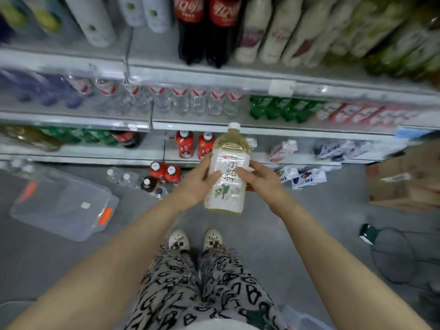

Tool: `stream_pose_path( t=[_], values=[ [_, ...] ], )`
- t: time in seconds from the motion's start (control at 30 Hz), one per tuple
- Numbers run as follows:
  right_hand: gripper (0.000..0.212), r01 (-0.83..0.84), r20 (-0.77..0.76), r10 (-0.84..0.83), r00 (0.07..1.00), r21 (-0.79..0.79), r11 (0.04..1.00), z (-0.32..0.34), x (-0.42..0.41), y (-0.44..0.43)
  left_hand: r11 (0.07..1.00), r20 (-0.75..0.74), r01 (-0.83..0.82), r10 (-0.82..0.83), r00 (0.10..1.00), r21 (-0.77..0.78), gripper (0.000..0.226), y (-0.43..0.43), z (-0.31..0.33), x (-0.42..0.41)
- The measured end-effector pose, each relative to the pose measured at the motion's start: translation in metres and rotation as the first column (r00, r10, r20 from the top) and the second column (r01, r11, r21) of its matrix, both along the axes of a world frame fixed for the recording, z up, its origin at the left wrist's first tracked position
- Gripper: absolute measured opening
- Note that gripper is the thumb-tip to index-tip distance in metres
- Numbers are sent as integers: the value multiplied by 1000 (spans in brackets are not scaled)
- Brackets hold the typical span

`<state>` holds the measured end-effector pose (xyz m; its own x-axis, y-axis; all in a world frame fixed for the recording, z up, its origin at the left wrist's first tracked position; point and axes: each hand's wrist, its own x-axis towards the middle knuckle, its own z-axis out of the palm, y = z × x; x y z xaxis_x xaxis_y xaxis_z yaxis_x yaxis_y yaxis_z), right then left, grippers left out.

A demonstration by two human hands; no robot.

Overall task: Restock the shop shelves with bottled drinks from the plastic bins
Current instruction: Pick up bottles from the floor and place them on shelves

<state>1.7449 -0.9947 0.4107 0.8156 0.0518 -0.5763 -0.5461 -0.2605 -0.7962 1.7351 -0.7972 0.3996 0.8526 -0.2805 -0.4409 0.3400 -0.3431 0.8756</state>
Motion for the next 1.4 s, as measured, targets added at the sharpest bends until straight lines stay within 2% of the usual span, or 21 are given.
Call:
stream_pose_path(
  t=[0.13,0.23,0.3,0.4,0.47,0.67,0.9,1.07,1.17,1.27,1.4],
  values=[
    [20,7,79,-7,997,-1,1000,34,5,-6,1000,59,-15,16,998,-11,48,0,29,13],
    [37,32,130,-32,991,3,999,57,10,-9,1000,114,-6,8,993,-16,41,-2,56,24],
    [39,40,170,-38,985,-10,999,72,14,-10,999,134,-1,6,991,-39,39,-2,68,30],
    [48,43,224,-35,974,-30,999,92,18,-10,1000,161,-4,8,987,-27,45,-2,85,40],
    [43,51,257,-39,966,-38,998,106,22,-9,1000,218,15,-17,976,10,50,-2,100,46],
    [35,78,365,-66,929,-19,997,145,37,-5,998,337,40,-52,940,41,38,5,145,65],
    [33,52,486,-28,874,-37,998,192,52,10,998,423,38,-15,906,-47,43,22,188,80],
    [31,38,562,-7,827,-44,998,226,57,27,997,482,52,-21,876,-51,63,38,218,91],
    [31,30,593,-10,805,-24,999,245,62,33,997,529,54,-18,849,-53,60,43,237,98],
    [29,23,622,10,783,-45,999,265,70,36,997,556,45,-4,831,-59,67,45,253,107],
    [22,26,640,55,767,-117,993,287,91,40,997,554,-18,56,830,-74,53,45,272,128]
  ],
)
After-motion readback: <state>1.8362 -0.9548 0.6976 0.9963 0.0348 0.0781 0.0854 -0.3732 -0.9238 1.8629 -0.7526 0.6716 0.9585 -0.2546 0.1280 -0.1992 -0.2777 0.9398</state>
